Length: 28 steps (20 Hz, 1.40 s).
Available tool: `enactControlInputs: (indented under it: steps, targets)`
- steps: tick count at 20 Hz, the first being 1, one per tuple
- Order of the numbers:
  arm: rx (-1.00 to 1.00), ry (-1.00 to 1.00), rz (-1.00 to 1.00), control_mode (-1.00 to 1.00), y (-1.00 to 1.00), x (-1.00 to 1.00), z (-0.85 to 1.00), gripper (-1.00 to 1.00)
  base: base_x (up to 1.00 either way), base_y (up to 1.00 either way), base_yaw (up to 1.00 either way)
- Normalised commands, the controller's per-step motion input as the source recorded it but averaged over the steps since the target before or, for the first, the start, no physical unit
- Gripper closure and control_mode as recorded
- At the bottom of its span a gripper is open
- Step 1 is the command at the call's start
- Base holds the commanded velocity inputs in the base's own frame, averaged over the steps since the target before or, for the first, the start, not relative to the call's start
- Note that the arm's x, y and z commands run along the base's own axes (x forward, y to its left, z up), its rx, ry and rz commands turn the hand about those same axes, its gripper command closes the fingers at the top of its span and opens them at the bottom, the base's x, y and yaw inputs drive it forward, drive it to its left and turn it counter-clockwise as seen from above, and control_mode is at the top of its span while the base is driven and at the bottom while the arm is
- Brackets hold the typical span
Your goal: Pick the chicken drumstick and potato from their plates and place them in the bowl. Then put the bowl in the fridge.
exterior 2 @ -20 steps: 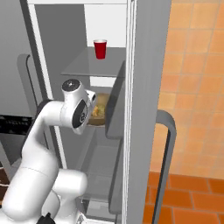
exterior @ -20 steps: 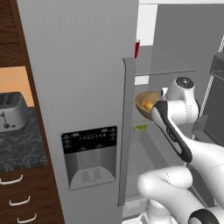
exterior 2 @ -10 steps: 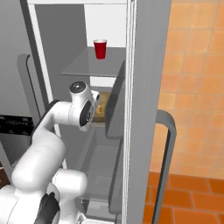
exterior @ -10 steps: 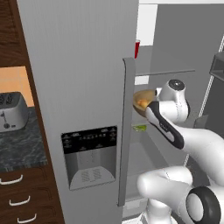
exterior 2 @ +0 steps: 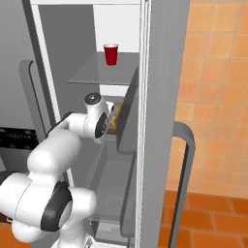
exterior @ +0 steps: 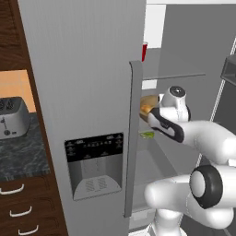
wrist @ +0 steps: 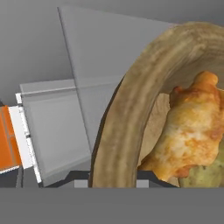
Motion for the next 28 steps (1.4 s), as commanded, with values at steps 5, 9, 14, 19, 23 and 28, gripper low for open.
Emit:
enactControlInputs:
  steps: [5,9,14,19,23,28]
  targets:
    - [0.0,0.0,0.01,-1.0,-0.05,0.54,-0.16,1.0,0.0,0.0,0.0]
    - [0.01,0.0,0.01,-1.0,-0.07,0.46,-0.13,1.0,0.0,0.0,0.0]
    - [0.0,0.0,0.0,-1.0,-0.01,0.48,-0.18,1.0,0.0,0.0,0.0]
    - [0.0,0.0,0.0,-1.0,0.0,0.24,-0.12,-1.0,0.0,0.0,0.0]
    - [0.0,-0.04,-0.02,-1.0,0.0,-0.06,0.0,-1.0,0.0,0.0,0.0]
    - [0.0,-0.29,-0.01,-1.0,-0.01,-0.27,0.0,-1.0,0.0,0.0,0.0]
